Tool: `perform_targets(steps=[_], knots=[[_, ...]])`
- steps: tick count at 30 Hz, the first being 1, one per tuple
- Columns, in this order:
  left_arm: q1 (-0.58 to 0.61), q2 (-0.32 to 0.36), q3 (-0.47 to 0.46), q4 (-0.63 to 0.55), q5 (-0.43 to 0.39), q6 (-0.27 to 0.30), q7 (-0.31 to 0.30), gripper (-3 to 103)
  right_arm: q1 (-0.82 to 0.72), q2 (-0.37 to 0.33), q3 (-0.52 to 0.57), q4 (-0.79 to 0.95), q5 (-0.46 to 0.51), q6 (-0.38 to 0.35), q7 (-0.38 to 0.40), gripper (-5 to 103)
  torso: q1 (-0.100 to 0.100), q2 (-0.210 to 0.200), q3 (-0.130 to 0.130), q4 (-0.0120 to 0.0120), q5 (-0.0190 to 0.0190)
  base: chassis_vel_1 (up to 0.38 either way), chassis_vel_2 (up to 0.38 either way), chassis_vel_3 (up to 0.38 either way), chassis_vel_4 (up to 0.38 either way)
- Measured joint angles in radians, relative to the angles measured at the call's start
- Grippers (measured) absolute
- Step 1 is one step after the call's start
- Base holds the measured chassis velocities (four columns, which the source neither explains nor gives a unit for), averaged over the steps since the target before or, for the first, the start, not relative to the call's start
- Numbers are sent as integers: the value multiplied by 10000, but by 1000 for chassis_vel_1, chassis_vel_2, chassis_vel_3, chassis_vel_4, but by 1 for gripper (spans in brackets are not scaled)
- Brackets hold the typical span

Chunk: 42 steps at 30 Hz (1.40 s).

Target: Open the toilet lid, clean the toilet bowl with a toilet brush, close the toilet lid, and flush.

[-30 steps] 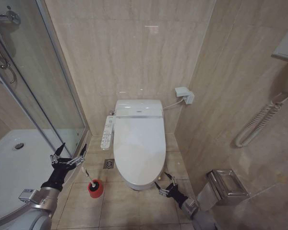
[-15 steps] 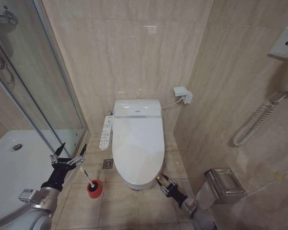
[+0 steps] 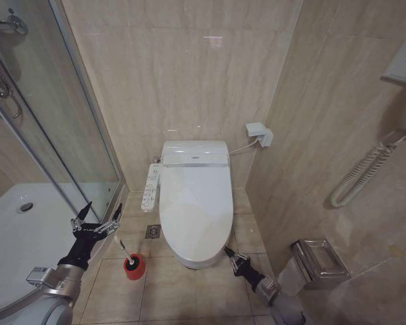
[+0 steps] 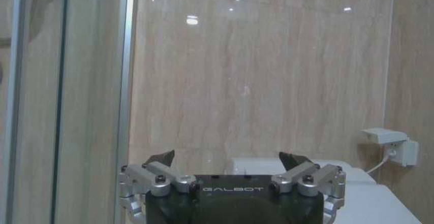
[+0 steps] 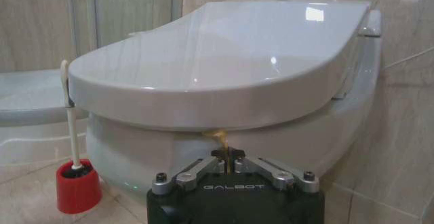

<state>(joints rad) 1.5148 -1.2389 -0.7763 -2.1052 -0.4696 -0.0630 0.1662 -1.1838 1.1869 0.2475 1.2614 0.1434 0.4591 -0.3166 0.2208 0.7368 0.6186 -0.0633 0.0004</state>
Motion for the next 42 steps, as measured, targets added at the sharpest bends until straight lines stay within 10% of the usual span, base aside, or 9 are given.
perform_targets(steps=[42], knots=[[0,0,0,0,0,0,0,100,-212,491,2836,3626,1816,-1244,1491,0,-4,3,-3,1,-8,0,0,0,0]])
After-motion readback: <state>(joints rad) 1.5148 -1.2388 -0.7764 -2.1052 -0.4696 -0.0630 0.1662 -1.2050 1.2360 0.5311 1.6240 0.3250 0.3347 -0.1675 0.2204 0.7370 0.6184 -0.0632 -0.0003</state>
